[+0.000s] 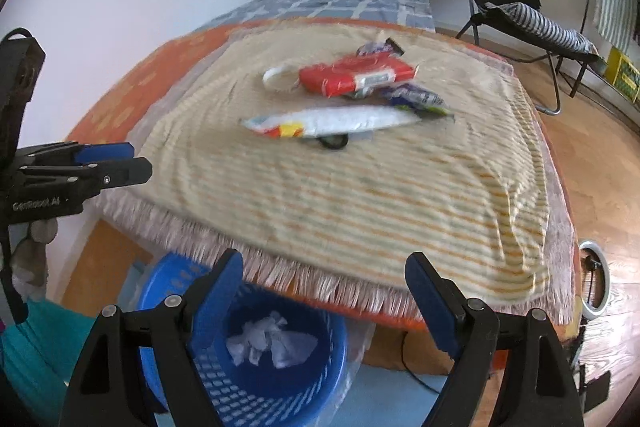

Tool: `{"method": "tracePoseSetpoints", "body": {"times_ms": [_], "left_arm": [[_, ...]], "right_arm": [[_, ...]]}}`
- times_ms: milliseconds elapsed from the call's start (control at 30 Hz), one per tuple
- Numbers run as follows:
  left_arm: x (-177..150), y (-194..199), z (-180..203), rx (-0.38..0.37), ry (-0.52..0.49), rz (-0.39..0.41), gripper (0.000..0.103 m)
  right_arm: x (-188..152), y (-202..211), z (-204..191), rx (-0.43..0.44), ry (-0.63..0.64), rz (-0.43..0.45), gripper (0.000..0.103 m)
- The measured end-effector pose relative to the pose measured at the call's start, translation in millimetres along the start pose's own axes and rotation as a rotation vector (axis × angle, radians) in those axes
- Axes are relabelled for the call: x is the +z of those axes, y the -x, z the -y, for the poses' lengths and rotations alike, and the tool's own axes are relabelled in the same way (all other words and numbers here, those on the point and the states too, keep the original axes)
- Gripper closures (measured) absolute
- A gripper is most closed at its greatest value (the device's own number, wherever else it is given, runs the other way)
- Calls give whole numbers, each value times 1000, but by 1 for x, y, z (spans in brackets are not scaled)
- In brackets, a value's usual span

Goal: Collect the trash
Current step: 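Move both open tools back over the bed toward the remaining items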

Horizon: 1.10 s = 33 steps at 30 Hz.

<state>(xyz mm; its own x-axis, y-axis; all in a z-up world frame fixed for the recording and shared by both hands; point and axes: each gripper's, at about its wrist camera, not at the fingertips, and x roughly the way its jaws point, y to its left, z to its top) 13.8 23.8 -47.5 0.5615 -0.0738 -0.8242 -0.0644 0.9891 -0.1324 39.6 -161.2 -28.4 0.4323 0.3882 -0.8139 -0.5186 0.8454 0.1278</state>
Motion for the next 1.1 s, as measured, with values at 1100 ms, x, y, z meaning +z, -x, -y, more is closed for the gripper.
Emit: {"method": "tracePoseSetpoints", "body": {"times_ms": [1100], "left_arm": [[129, -112, -51, -8, 223, -43, 49]], "right_arm": [[101, -128, 100, 231, -537, -116, 36]]}}
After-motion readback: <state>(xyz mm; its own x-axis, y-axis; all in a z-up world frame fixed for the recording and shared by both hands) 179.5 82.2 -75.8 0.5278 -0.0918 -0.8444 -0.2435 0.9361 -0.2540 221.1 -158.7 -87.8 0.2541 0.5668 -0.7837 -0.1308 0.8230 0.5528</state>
